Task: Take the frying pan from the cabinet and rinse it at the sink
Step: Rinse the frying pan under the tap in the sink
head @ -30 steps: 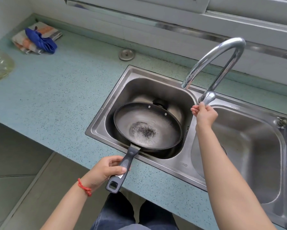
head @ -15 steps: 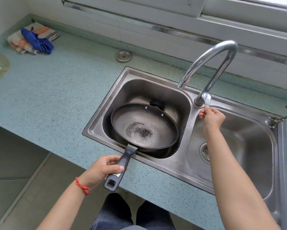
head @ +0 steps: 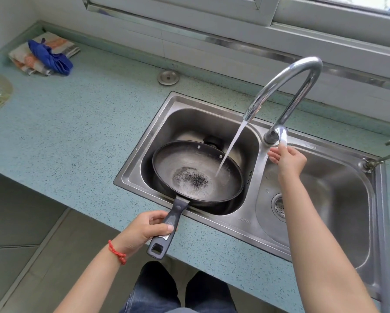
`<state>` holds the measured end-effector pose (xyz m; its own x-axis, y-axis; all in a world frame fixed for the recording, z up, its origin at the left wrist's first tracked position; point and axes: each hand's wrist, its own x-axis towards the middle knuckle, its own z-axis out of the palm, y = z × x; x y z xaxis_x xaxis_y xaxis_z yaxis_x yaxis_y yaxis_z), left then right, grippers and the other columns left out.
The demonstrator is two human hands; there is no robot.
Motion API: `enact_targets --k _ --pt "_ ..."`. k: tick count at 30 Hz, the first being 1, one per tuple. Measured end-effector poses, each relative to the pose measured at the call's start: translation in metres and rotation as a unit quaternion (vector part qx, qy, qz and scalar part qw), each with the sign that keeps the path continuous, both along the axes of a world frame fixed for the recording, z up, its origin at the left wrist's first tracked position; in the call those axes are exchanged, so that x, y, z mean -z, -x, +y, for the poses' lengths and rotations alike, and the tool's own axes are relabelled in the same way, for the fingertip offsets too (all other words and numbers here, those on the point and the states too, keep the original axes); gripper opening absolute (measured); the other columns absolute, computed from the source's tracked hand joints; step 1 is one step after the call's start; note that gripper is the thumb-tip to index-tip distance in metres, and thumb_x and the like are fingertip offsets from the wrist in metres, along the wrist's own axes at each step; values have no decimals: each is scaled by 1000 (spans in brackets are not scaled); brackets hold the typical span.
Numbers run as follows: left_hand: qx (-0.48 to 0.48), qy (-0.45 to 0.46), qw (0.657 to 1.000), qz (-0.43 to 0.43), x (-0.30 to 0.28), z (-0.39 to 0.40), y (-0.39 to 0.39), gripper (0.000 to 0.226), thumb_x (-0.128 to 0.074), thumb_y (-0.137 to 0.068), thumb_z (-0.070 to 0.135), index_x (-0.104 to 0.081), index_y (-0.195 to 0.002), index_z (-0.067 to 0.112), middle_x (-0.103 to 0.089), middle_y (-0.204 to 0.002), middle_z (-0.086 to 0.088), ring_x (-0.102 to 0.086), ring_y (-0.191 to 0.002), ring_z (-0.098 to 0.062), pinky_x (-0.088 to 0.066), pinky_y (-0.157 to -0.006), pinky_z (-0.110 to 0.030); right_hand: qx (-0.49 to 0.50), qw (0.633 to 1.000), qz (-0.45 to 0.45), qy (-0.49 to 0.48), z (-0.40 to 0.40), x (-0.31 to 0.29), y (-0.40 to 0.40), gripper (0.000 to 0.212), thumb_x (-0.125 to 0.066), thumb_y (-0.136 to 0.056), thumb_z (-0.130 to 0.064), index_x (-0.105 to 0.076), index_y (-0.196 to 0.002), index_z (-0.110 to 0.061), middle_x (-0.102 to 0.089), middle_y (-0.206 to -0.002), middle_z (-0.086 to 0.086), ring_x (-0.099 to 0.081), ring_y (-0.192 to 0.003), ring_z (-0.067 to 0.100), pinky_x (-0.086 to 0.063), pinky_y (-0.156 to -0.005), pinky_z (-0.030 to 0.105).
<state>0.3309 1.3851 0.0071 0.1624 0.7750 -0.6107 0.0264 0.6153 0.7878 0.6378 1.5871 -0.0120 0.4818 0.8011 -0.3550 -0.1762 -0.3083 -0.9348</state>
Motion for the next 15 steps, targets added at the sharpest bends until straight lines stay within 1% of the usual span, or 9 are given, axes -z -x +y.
enact_targets --k 2,4,5,8,10,11,13,15 --pt "19 -10 1000 4 0 1 1 61 -73 -48 38 -65 -99 5 -71 -91 -5 -66 -86 -12 -50 -71 -18 4 1000 0 11 -16 -1 7 13 -54 -90 -12 -59 -81 -3 -63 -72 10 -63 -43 3 -48 -43 12" --pt "40 -16 999 7 -1 3 3 57 -72 -49 40 -66 -96 8 -71 -87 -1 -66 -83 -9 -49 -72 -19 -1 1000 -6 23 -38 -5 18 13 -53 -90 -12 -59 -92 -1 -63 -73 9 -63 -44 2 -49 -44 12" --pt "52 -19 998 7 0 5 4 55 -71 -50 42 -66 -94 10 -70 -86 1 -65 -81 -9 -49 -74 -20 -11 999 -13 30 -51 -8 27 14 -52 -90 -12 -59 -95 -1 -63 -73 9 -62 -44 2 -49 -45 12" --pt "68 -16 997 12 4 11 9 53 -67 -51 49 -65 -90 13 -64 -79 5 -60 -78 -8 -48 -75 -22 -73 995 -44 58 -98 -22 65 15 -51 -90 -12 -61 -94 -1 -64 -71 8 -61 -45 3 -49 -45 13" --pt "80 -14 997 6 8 15 10 50 -65 -51 51 -62 -83 13 -58 -73 7 -56 -72 -5 -47 -69 -17 -135 985 -71 82 -133 -32 96 18 -52 -90 -17 -63 -94 -2 -66 -73 7 -62 -54 10 -50 -50 18" --pt "90 -14 996 2 9 17 11 47 -65 -53 50 -60 -81 13 -55 -70 7 -54 -70 -4 -47 -67 -15 -170 977 -88 96 -150 -36 111 19 -53 -89 -21 -64 -92 -6 -67 -74 6 -63 -59 13 -51 -54 22" --pt "110 -15 994 -15 12 21 12 37 -66 -60 44 -57 -77 12 -53 -66 8 -53 -66 -3 -47 -64 -14 -224 960 -113 127 -180 -42 142 21 -55 -87 -34 -64 -85 -15 -69 -74 3 -64 -62 14 -52 -62 29" --pt "124 -8 992 -38 18 24 12 23 -63 -73 34 -60 -74 11 -60 -66 8 -58 -67 -5 -49 -66 -16 -254 946 -123 158 -198 -45 167 28 -57 -82 -44 -64 -78 -17 -67 -68 -1 -64 -62 15 -52 -65 34"
